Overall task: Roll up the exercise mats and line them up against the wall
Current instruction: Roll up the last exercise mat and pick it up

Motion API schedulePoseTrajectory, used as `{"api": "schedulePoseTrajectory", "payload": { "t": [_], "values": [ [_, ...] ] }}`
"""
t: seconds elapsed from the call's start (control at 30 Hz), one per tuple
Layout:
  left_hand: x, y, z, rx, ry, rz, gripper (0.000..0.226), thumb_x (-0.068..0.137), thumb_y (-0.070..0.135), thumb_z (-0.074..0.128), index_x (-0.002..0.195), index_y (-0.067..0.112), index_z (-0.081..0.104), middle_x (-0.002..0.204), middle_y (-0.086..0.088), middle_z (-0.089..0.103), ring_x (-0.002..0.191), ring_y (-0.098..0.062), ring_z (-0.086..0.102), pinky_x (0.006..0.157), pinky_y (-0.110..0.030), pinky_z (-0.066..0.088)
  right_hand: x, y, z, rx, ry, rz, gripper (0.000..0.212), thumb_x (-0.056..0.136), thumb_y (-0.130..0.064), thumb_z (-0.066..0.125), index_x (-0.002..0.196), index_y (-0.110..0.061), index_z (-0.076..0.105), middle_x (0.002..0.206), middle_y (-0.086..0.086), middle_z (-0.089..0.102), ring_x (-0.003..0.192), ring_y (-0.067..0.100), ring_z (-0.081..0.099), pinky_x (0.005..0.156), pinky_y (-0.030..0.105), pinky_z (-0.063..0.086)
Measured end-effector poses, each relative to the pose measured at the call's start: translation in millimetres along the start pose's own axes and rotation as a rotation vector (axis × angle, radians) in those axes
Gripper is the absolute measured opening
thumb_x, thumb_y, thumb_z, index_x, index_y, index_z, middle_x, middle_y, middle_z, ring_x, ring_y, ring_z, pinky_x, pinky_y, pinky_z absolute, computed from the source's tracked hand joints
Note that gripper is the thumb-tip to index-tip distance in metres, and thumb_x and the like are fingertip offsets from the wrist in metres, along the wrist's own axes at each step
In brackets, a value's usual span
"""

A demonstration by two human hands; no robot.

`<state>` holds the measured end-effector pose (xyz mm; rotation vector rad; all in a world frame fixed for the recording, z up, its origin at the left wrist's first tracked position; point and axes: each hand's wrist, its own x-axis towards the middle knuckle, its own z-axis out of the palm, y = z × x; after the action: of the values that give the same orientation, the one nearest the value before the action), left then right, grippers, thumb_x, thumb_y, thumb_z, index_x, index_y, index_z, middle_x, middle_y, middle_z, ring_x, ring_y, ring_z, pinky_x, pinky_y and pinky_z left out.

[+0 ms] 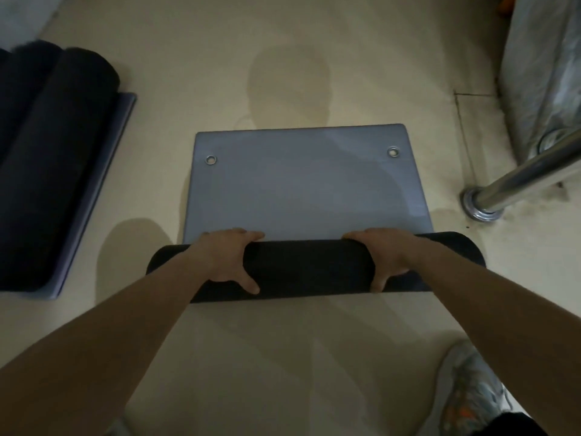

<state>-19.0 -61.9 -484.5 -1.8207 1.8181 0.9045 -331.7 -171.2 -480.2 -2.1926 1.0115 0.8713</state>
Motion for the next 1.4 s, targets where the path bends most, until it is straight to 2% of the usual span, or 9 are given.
{"api": "schedulePoseTrajectory", "payload": {
  "t": [0.2, 0.3, 0.4, 0.47, 0.63, 0.8, 1.07, 1.27, 1.4],
  "values": [
    [-38.7, 21.3, 44.0, 0.126, 0.22, 0.03, 0.101, 0.088, 0.069, 0.052, 0.153, 0.043, -0.02, 0.167, -0.004, -0.007, 0.153, -0.036, -0.001, 0.121, -0.059, 0.004, 0.8, 3.5, -12.6, 0.093, 0.054, 0.05, 0.122, 0.053, -0.048, 0.096, 0.154, -0.034, 0.028, 0.149, 0.0, 0.047, 0.136, 0.028, 0.043, 0.114, 0.051, 0.036],
    [-6.3, 4.9, 22.3, 0.071, 0.266, 0.046, 0.089, 0.093, 0.062, 0.051, 0.156, 0.041, -0.008, 0.167, -0.006, 0.01, 0.151, -0.035, 0.013, 0.121, -0.058, 0.013, -22.3, 11.4, 15.1, 0.008, 0.421, 0.119, 0.113, 0.069, -0.068, 0.077, 0.158, -0.031, 0.018, 0.159, 0.005, 0.032, 0.143, 0.029, 0.032, 0.117, 0.049, 0.031],
    [20.4, -10.6, -17.0, 0.03, 0.174, 0.079, 0.082, 0.095, 0.06, 0.051, 0.158, 0.04, 0.002, 0.165, -0.006, 0.021, 0.146, -0.033, 0.027, 0.119, -0.056, 0.023, -22.2, 3.3, 43.7, -0.305, 0.402, 0.191, 0.141, 0.065, -0.081, 0.069, 0.157, -0.022, -0.02, 0.166, 0.014, -0.013, 0.153, 0.037, -0.006, 0.123, 0.059, 0.004],
    [23.2, -3.7, -13.7, 0.063, 0.272, 0.02, 0.075, 0.098, 0.057, 0.045, 0.158, 0.04, 0.003, 0.166, -0.006, 0.016, 0.149, -0.034, 0.021, 0.12, -0.058, 0.02, -0.2, 2.7, 37.3, -0.331, 0.412, 0.233, 0.152, 0.056, -0.083, 0.074, 0.155, -0.02, -0.023, 0.165, 0.018, -0.008, 0.153, 0.04, -0.004, 0.122, 0.061, 0.003],
    [22.1, 25.3, 34.1, 0.186, 0.306, -0.082, 0.131, 0.073, 0.076, 0.065, 0.149, 0.031, -0.031, 0.161, -0.007, -0.03, 0.149, -0.038, -0.022, 0.119, -0.064, -0.003, 43.9, 25.6, -28.4, -0.286, 0.391, 0.152, 0.151, 0.047, -0.085, 0.076, 0.158, -0.028, -0.01, 0.165, 0.013, 0.01, 0.152, 0.035, 0.01, 0.122, 0.059, 0.008],
    [83.1, -7.3, -29.5, 0.146, 0.366, -0.02, 0.132, 0.06, 0.076, 0.074, 0.154, 0.035, -0.008, 0.164, -0.006, 0.014, 0.15, -0.033, 0.017, 0.119, -0.061, 0.016, 61.3, 8.1, 1.2, -0.361, 0.508, 0.183, 0.15, 0.056, -0.071, 0.083, 0.157, -0.024, -0.018, 0.165, 0.018, 0.002, 0.152, 0.04, 0.002, 0.12, 0.065, 0.008],
    [60.7, -6.5, -23.6, 0.233, 0.467, -0.01, 0.114, 0.065, 0.076, 0.069, 0.153, 0.025, 0.017, 0.151, -0.008, 0.038, 0.133, -0.031, 0.043, 0.113, -0.052, 0.034, 61.2, 6.5, -43.0, -0.332, 0.448, 0.052, 0.119, 0.059, -0.06, 0.08, 0.152, -0.033, 0.011, 0.144, 0.007, 0.04, 0.127, 0.032, 0.045, 0.11, 0.052, 0.037],
    [6.7, -10.6, -18.1, 0.092, 0.004, 0.075, 0.116, 0.046, 0.082, 0.076, 0.143, 0.031, 0.039, 0.125, 0.003, 0.061, 0.106, -0.02, 0.06, 0.09, -0.039, 0.051, 20.8, -24.3, -22.2, -0.198, 0.097, -0.057, 0.121, 0.057, -0.062, 0.087, 0.154, -0.033, 0.02, 0.141, 0.002, 0.049, 0.12, 0.026, 0.054, 0.102, 0.044, 0.047],
    [16.6, -18.0, -43.8, -0.162, -0.164, 0.043, 0.103, 0.052, 0.062, 0.09, 0.142, 0.03, 0.051, 0.13, 0.006, 0.063, 0.115, -0.017, 0.059, 0.095, -0.033, 0.045, -8.6, -30.1, 22.0, -0.094, 0.381, 0.044, 0.128, 0.059, -0.079, 0.075, 0.159, -0.031, 0.012, 0.161, 0.0, 0.029, 0.145, 0.025, 0.028, 0.123, 0.046, 0.016]
  ]
}}
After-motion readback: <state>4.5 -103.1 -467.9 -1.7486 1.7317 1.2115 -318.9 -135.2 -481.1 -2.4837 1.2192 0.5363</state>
